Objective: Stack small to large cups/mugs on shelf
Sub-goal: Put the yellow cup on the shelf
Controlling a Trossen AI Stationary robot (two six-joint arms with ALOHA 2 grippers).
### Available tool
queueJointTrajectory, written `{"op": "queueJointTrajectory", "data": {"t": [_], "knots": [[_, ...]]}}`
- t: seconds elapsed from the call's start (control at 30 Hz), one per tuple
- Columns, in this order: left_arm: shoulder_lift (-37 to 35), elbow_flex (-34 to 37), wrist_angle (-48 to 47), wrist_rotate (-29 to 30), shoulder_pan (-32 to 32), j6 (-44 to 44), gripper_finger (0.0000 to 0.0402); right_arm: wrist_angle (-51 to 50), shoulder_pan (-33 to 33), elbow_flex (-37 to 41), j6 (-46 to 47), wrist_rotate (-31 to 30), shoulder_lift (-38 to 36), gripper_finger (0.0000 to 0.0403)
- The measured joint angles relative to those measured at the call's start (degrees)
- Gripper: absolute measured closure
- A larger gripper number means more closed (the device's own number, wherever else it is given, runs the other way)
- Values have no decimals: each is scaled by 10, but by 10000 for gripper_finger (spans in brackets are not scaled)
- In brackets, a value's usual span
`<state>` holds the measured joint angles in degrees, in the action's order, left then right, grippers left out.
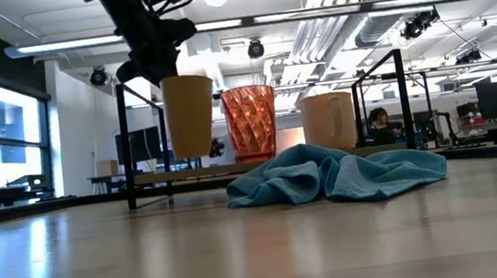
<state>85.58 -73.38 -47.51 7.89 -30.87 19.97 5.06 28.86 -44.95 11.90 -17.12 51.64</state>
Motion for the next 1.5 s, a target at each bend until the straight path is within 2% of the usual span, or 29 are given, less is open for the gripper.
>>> {"op": "queueJointTrajectory", "data": {"t": [0.4, 0.57, 1.1, 1.27, 1.5], "knots": [[0, 0, 8, -33, -29, -15, 401, 0, 0, 0, 0, -4, 0, 233], [0, 0, 7, -72, -48, -21, 401, 0, 0, 0, 0, -4, 0, 233], [0, 0, -6, -83, -64, -46, 401, -1, 0, 0, -4, -7, 0, 233], [0, 33, 10, -90, -68, -41, 401, -1, 0, 0, -3, -7, 0, 233], [-6, 82, 89, -124, -66, -16, 401, -1, -3, 0, -5, -21, 0, 233]]}}
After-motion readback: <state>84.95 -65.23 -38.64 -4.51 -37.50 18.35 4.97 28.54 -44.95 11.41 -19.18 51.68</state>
